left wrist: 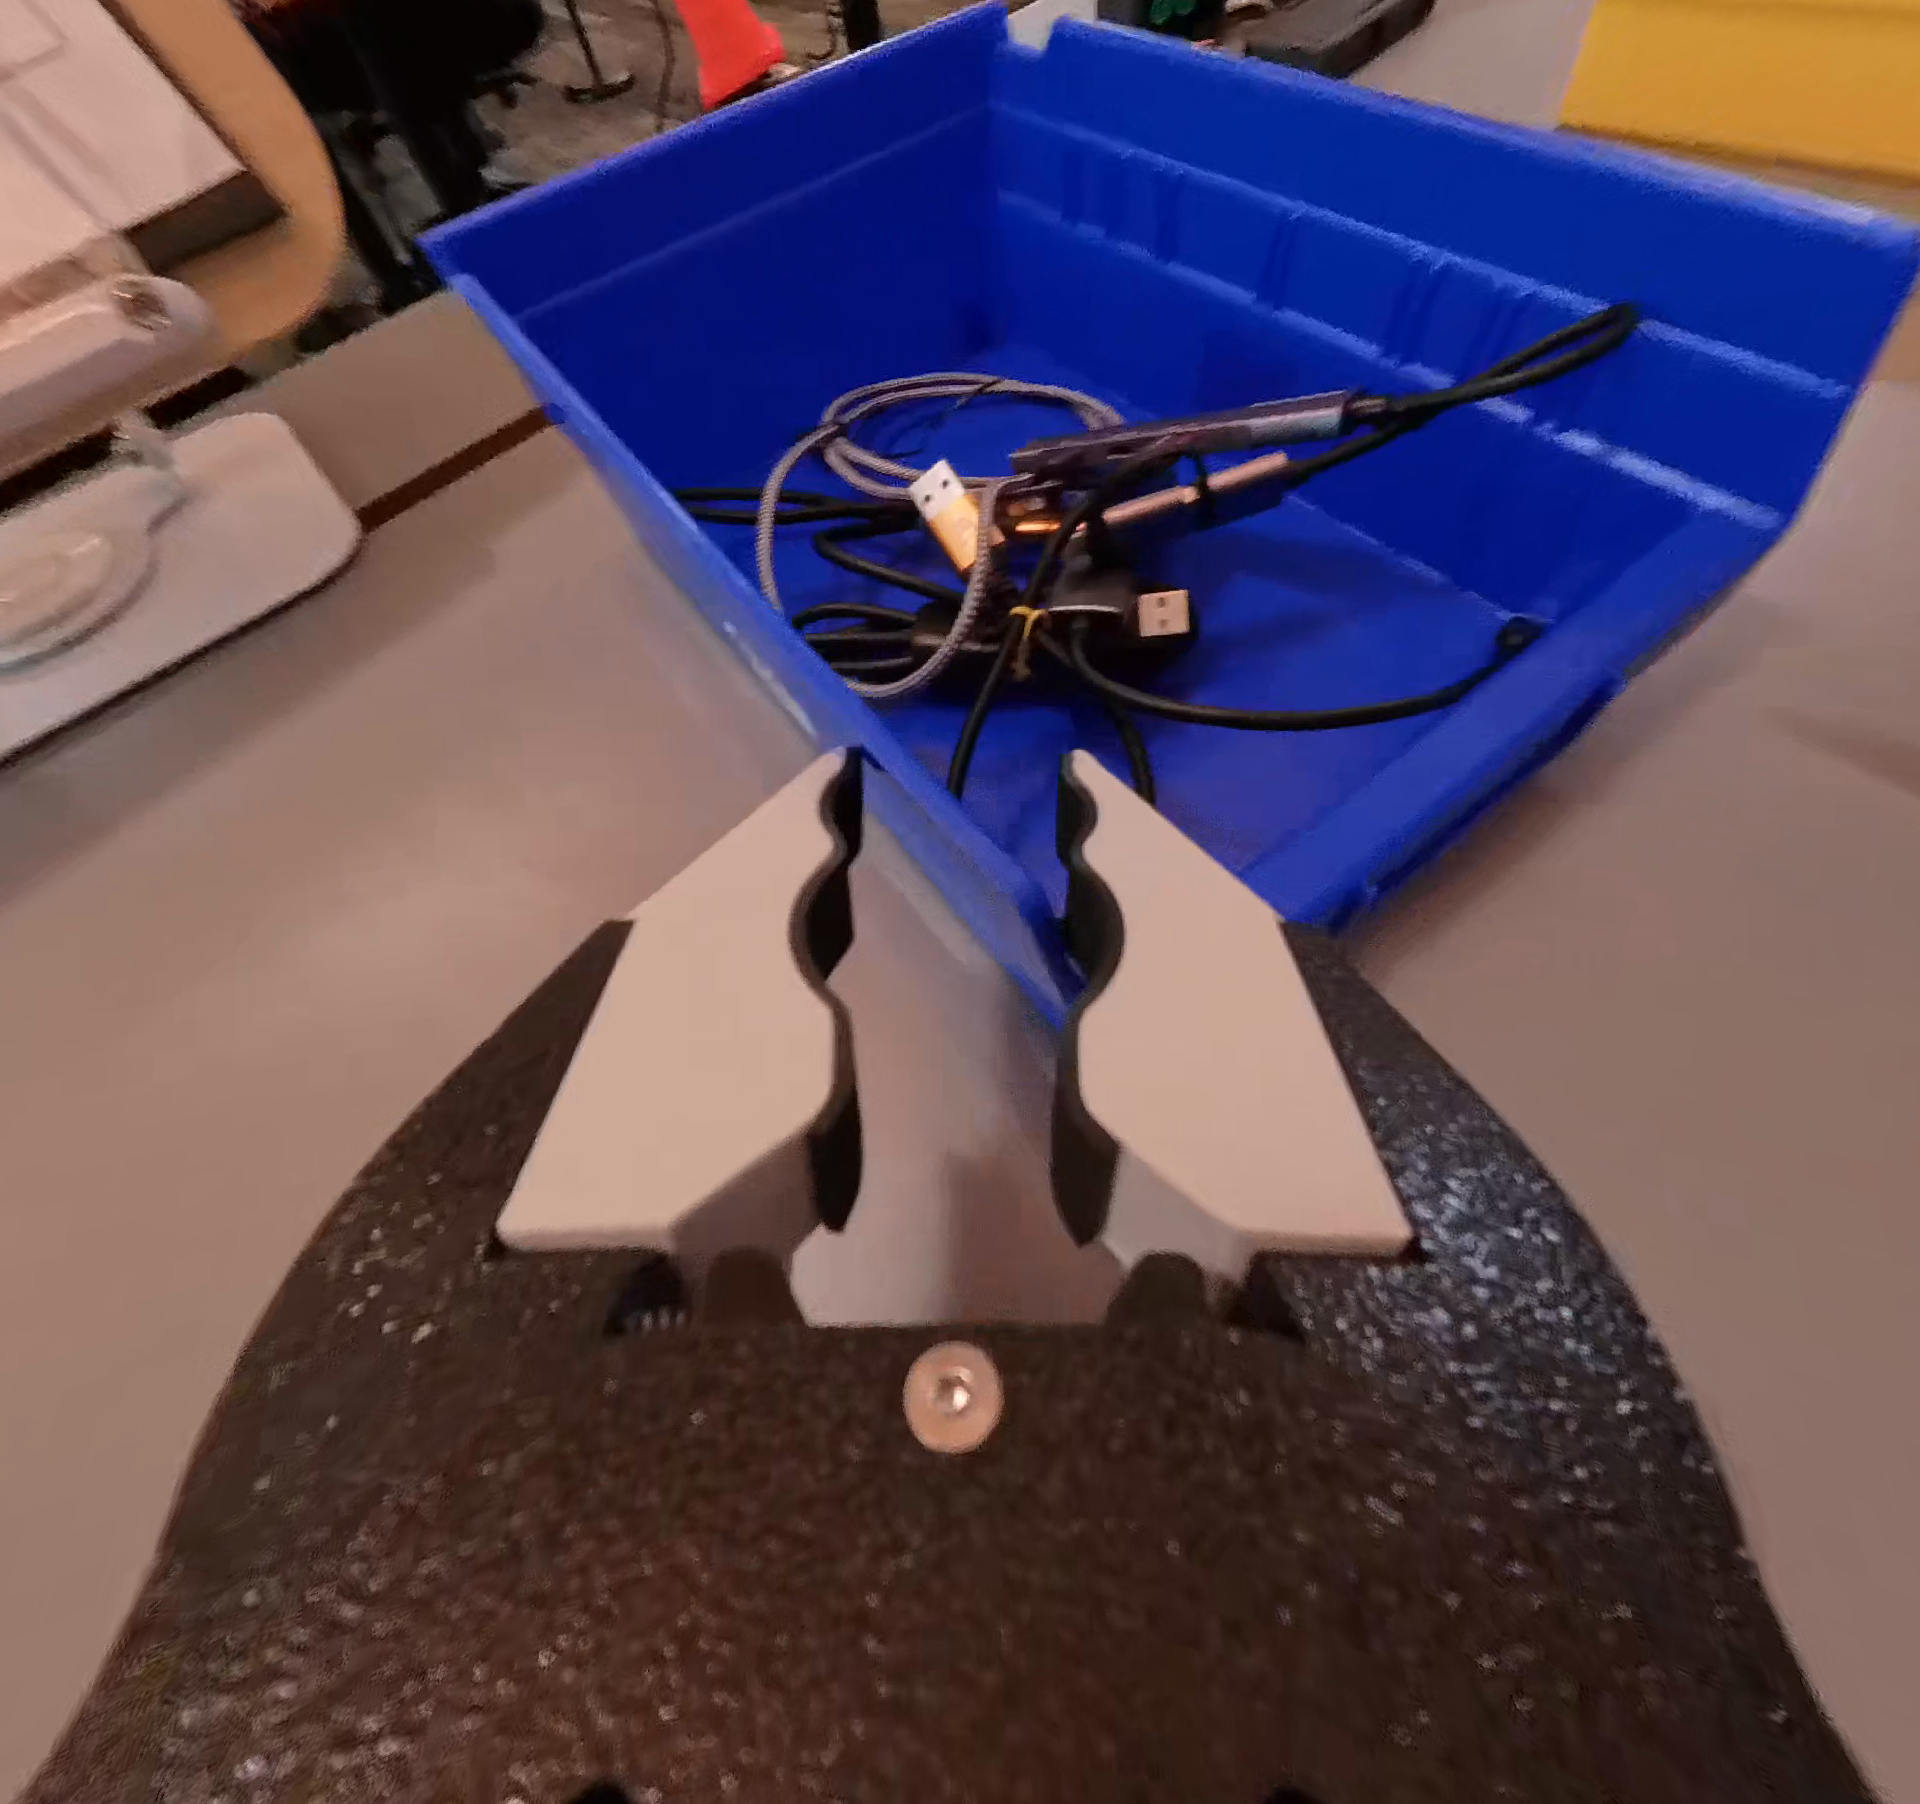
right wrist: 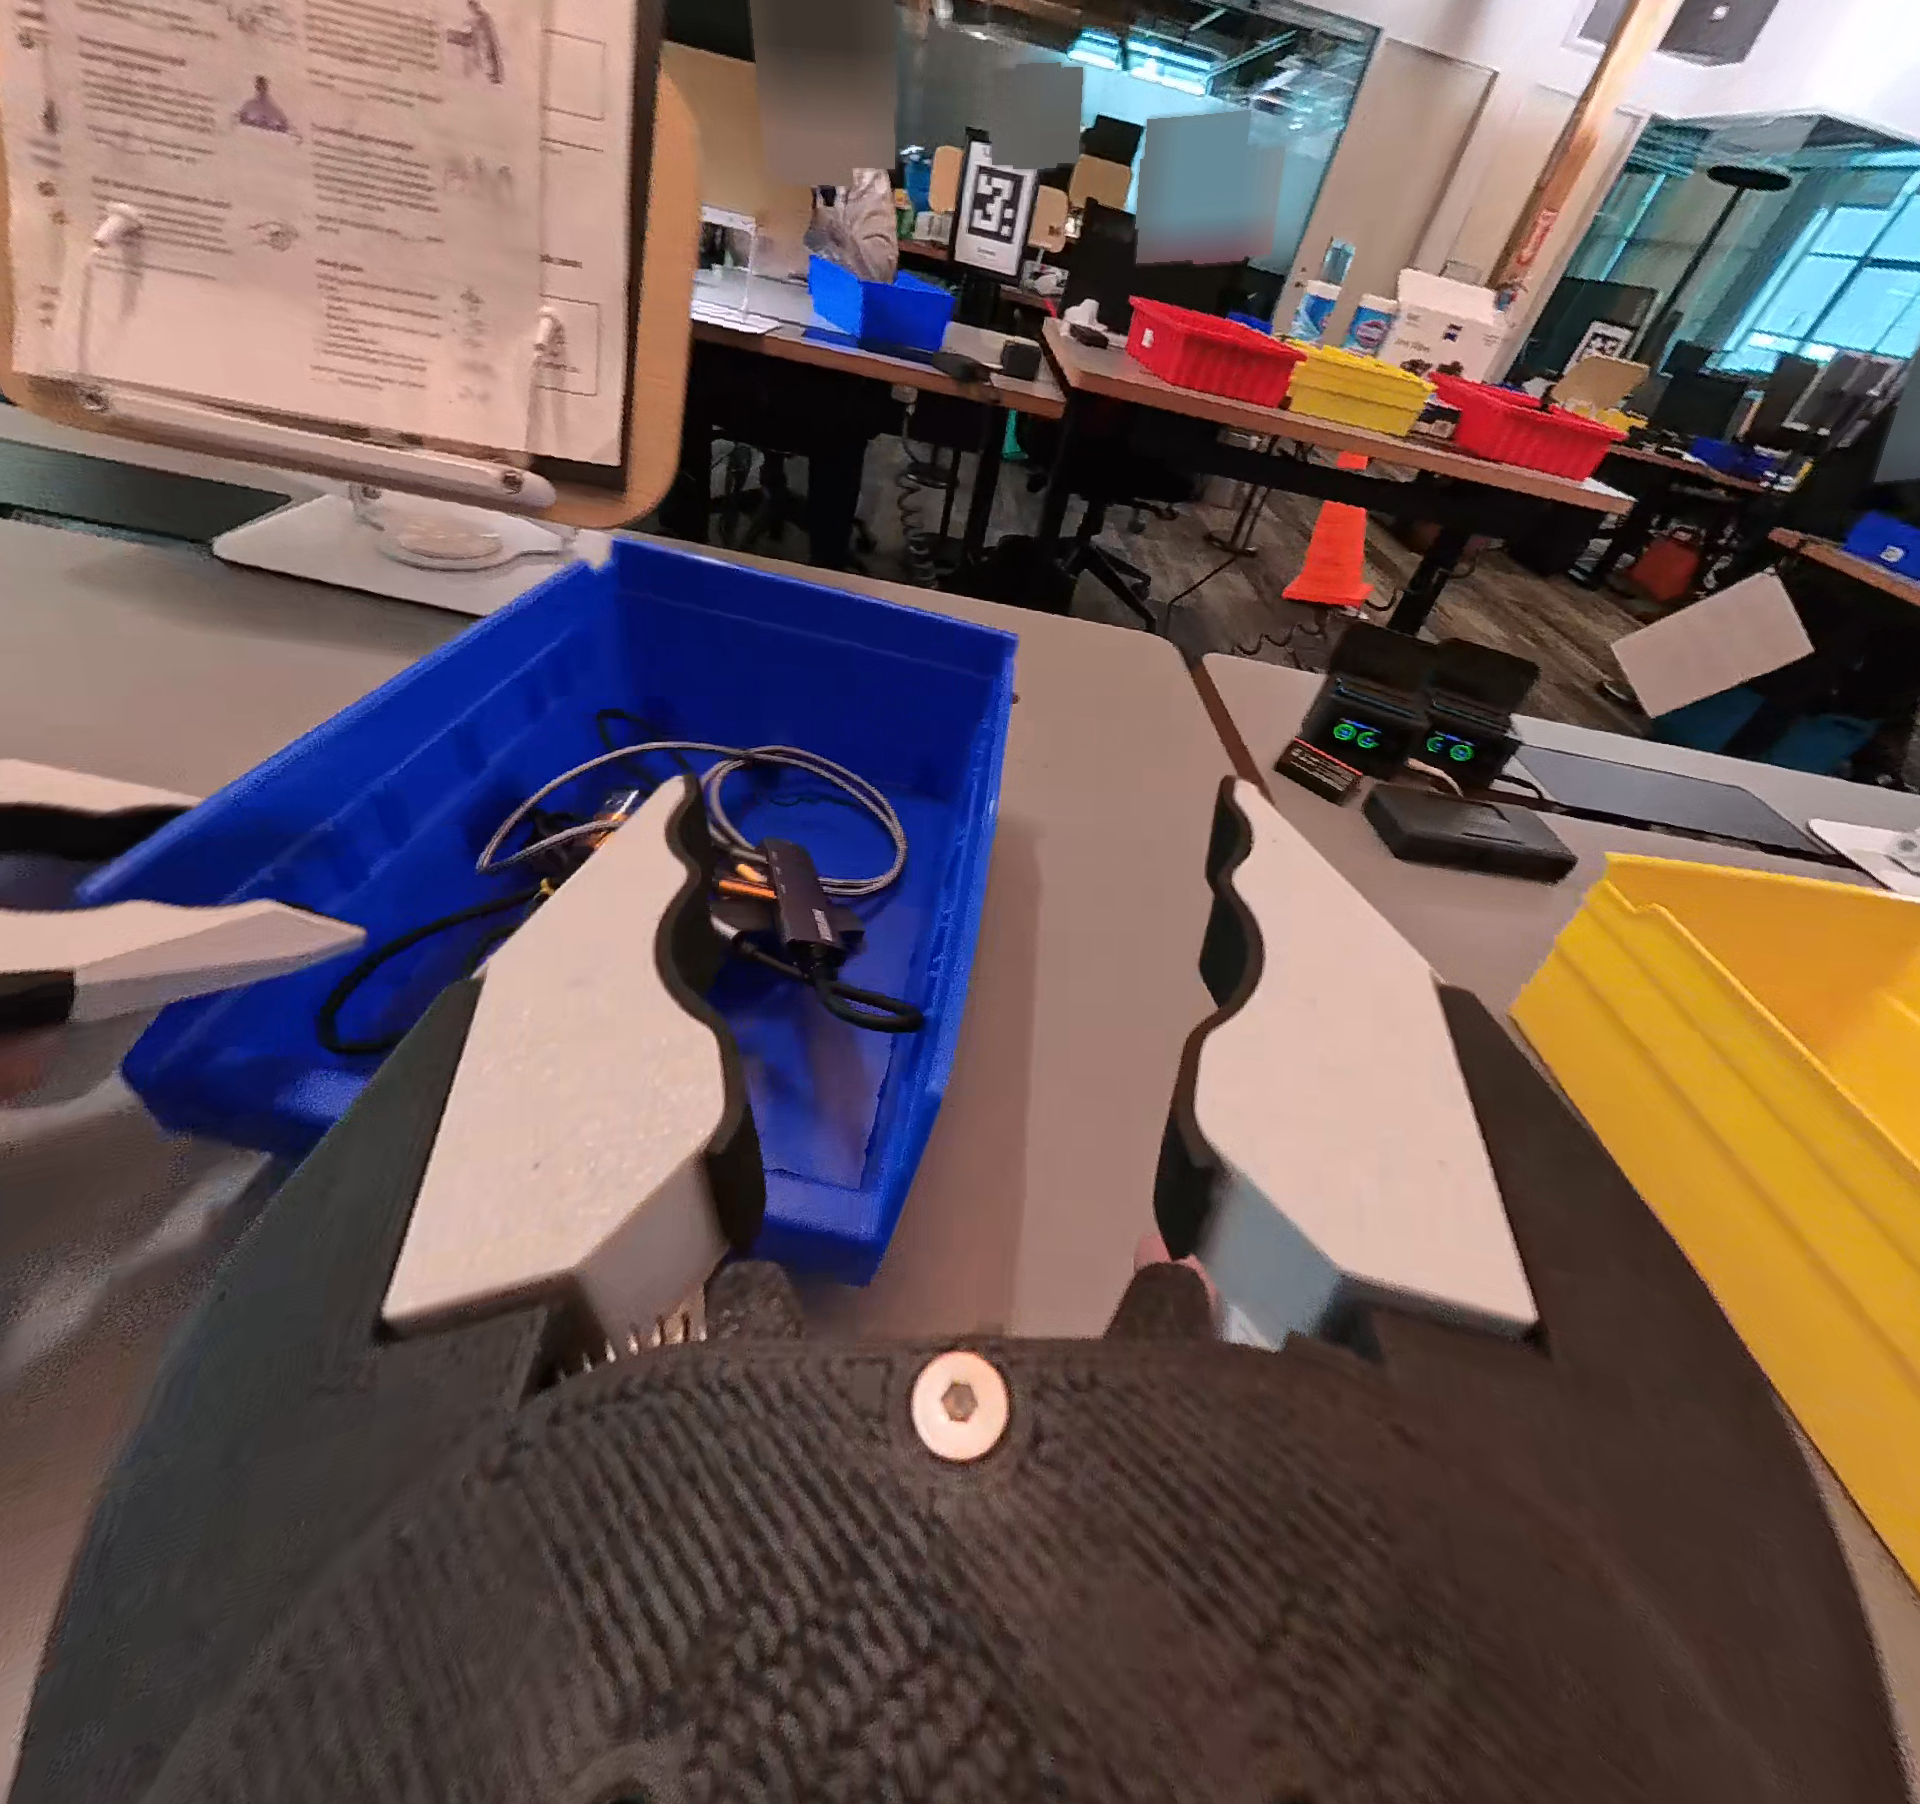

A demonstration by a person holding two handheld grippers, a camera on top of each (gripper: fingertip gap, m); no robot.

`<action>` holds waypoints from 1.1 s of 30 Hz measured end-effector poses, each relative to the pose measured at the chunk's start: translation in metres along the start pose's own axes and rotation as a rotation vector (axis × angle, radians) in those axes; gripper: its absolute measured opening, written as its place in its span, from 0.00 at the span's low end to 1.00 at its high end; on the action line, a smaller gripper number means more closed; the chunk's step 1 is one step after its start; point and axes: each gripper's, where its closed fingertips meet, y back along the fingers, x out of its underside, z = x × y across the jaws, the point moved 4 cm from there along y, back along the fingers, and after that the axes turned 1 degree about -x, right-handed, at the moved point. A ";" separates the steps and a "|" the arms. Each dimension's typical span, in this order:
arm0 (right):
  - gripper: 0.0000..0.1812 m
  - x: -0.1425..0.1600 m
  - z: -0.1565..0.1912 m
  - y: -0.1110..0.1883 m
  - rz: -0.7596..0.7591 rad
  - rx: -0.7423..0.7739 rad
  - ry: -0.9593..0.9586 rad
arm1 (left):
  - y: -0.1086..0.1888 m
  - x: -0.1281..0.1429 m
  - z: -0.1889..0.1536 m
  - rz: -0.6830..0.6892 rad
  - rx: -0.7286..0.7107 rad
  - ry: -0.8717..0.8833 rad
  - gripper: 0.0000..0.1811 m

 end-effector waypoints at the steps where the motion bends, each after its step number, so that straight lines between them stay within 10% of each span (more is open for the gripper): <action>1: 0.53 -0.001 0.006 -0.001 0.001 -0.024 0.007 | 0.003 0.003 0.008 0.003 -0.018 -0.034 0.17; 11: 0.52 -0.022 0.089 -0.007 -0.022 -0.237 0.112 | 0.088 0.056 0.093 -0.063 -0.018 -0.028 0.03; 21: 0.53 -0.059 0.302 -0.013 0.034 -0.882 0.092 | 0.211 0.125 0.143 -0.141 -0.164 0.092 0.03; 26: 0.58 -0.108 0.419 -0.066 0.251 -1.065 0.017 | 0.215 0.129 0.150 -0.149 -0.146 0.126 0.02; 33: 0.58 -0.068 0.536 -0.134 0.691 -1.045 -0.011 | 0.215 0.131 0.153 -0.168 -0.188 0.047 0.05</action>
